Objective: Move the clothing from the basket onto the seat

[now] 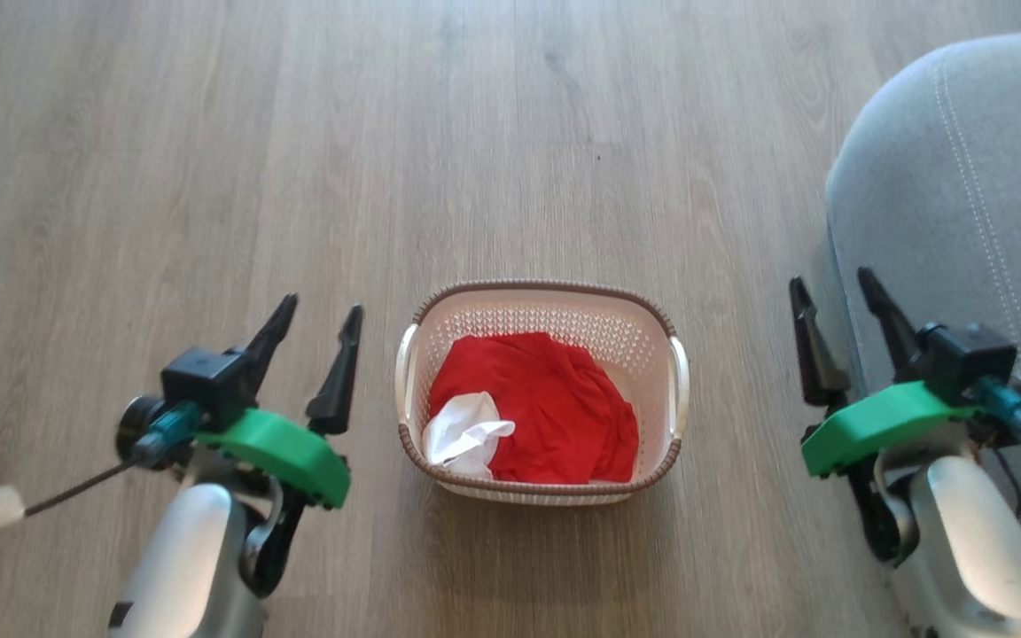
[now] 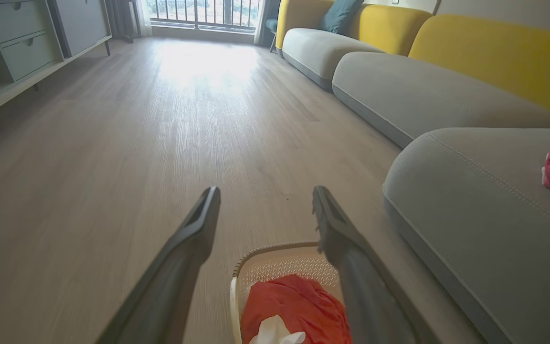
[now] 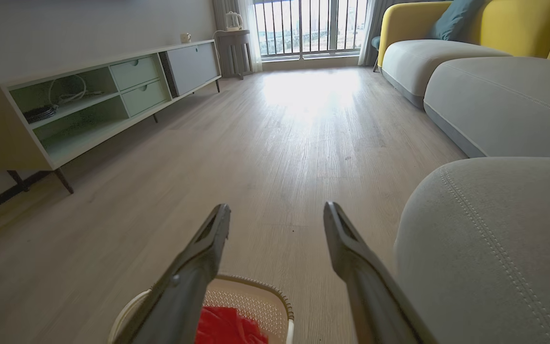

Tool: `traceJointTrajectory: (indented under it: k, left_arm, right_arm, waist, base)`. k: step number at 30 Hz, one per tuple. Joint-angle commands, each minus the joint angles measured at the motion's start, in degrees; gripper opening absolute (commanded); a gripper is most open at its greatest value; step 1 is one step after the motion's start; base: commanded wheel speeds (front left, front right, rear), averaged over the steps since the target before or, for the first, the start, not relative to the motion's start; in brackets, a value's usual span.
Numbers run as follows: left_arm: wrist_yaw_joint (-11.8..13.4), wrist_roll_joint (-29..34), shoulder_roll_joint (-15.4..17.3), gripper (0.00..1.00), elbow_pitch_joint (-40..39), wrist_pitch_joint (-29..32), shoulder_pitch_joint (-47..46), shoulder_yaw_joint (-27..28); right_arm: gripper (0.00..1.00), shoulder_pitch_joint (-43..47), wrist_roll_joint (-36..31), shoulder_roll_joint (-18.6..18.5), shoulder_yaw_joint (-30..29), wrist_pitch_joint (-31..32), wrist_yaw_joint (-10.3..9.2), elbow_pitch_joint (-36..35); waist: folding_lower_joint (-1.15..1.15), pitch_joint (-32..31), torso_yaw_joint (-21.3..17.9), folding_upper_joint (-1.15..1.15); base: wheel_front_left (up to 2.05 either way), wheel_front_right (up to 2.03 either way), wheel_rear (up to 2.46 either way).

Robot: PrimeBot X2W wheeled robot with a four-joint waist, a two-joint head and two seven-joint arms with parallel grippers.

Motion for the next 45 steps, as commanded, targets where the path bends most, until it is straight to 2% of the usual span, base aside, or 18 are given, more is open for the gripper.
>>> traceJointTrajectory:
  k: [1, 10, 19, 37, 45]
  left_arm:
    - [-0.08, 0.53, 0.41, 1.0, -1.64, -0.56, -0.97, 2.67]
    - [0.62, 4.63, -1.41, 1.0, -2.96, -0.56, 4.82, 11.93]
    - [1.37, 7.17, -2.68, 1.0, -4.89, -0.56, 9.04, 17.73]
    - [0.62, 6.77, -2.98, 1.0, -4.9, -0.56, 9.55, 18.1]
    - [0.32, 6.62, -2.99, 1.0, -4.26, -0.56, 8.25, 16.19]
  right_arm:
    - [1.0, -0.24, 0.31, 0.2, 1.37, -0.53, -0.02, -2.0]
    - [1.0, 3.39, 0.36, 2.13, 2.51, -0.53, -0.02, -3.64]
    - [1.0, 7.05, 0.33, 3.55, 0.61, -0.53, -0.02, -6.03]
    - [1.0, 7.05, 0.4, 4.36, 0.66, -0.53, -0.02, -6.16]
    - [1.0, 5.22, -0.05, 4.42, 1.45, -0.53, -0.02, -6.93]
  waist:
    - [0.01, -0.49, 0.32, 0.0]
    - [0.01, -3.16, -0.37, 0.0]
    - [0.01, -4.69, -0.94, 0.0]
    - [0.01, -3.47, -1.22, 0.0]
    - [0.01, 0.7, -2.28, 0.0]
  base:
    - [0.0, 0.0, 0.0]
    - [0.0, 0.0, 0.0]
    - [0.0, 0.0, 0.0]
    - [0.0, 0.0, 0.0]
    - [0.0, 0.0, 0.0]
